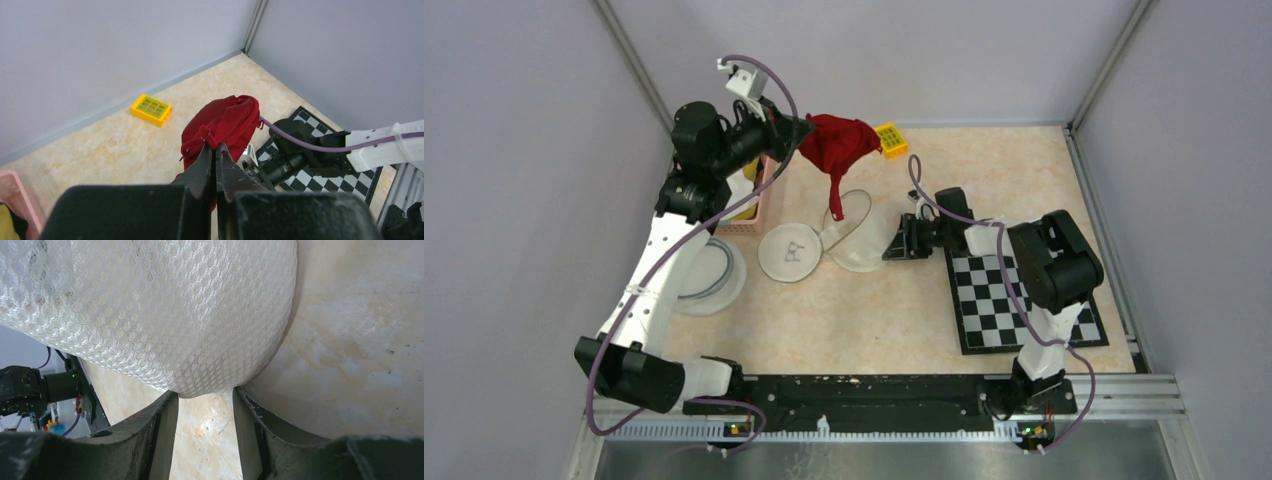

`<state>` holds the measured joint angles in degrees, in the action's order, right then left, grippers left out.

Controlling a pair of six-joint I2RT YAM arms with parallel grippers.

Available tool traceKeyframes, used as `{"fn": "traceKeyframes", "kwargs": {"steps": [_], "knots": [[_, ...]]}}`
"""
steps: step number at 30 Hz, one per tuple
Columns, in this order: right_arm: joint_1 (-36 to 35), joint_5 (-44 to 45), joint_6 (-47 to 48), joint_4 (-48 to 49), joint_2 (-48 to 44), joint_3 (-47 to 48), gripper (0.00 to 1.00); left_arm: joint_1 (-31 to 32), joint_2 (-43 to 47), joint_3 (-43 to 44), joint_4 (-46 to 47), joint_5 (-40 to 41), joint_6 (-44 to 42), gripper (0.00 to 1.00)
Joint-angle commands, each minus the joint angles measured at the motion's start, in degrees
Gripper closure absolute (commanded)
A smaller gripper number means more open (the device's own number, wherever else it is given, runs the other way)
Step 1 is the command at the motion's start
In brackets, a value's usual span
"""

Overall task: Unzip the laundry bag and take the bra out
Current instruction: Pick up the bra from the laundry bag.

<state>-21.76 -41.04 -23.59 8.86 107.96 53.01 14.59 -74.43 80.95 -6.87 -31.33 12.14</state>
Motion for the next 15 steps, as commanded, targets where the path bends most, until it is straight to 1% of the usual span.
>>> {"fn": "traceKeyframes", "kwargs": {"steps": [1, 6, 9, 12, 15], "knots": [[0.1, 6.7, 3.5, -4.2, -0.4, -0.3, 0.54, -0.4, -0.2, 6.9, 4.1, -2.9, 1.4, 1.0], [0.1, 5.3, 3.7, -4.4, -1.6, -0.2, 0.54, -0.5, 0.0, 10.0, 4.0, -3.3, 1.6, 1.0], [0.1, 3.8, 4.6, -6.9, -3.8, 1.9, 0.54, -0.5, 0.8, 9.8, 3.9, -3.7, 2.3, 1.0], [0.1, 2.3, 5.9, -10.2, -8.4, 4.5, 0.54, -0.5, 1.5, 9.3, 4.0, -4.0, 3.2, 1.0], [0.1, 0.6, 7.6, -13.6, -14.1, 6.7, 0.51, -0.5, 1.7, 9.0, 4.0, -4.6, 4.2, 1.0]]}}
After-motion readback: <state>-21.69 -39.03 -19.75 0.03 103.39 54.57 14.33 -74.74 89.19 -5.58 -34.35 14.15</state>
